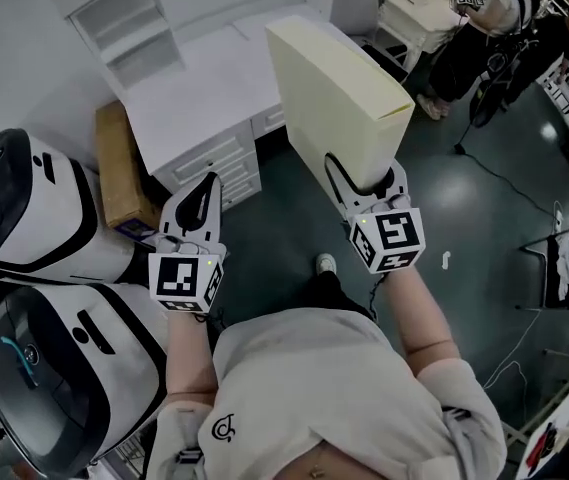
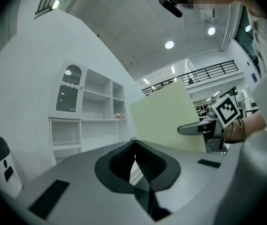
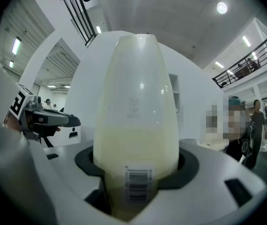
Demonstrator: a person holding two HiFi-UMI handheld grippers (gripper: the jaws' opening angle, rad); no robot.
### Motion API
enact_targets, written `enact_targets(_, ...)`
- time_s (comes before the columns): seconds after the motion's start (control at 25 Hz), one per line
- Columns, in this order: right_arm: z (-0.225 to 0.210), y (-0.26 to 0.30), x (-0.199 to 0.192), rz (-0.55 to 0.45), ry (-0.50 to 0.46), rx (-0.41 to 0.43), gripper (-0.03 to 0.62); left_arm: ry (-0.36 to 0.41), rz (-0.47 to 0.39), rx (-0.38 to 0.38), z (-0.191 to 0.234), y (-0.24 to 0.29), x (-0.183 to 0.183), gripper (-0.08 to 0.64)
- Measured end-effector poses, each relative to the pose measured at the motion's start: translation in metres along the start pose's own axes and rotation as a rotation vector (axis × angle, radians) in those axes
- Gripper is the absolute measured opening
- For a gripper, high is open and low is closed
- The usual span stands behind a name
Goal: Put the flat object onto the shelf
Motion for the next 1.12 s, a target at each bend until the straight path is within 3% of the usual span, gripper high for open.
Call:
enact_targets(0.56,-0.156,0.160,0.028,-0.025,-0.076,0.215,0.280,-0.005,0.021,0.200,-0.015,0.178,0.037,0.014)
enact_targets(0.8,-0.170,0.219,0.045,-0.049,-0.119,0.271,0.282,-0.002,0.053,0.276,0.008,0.209,0.036,0.014)
enact_targets(1.12,-0.162,0.300,0.095,-0.099,-0.236,0.280,0.284,0.015,0.006,0.322,0.064,0.249,0.057,0.014)
Point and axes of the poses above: the fingertips, and each gripper's own axes: y forward along the fingers, z to its left, x out of its top, the point moved 3 cm from there along -y, backward along the fingers, and after that the axes turned 7 degrees about z, right-handed, at the moved point
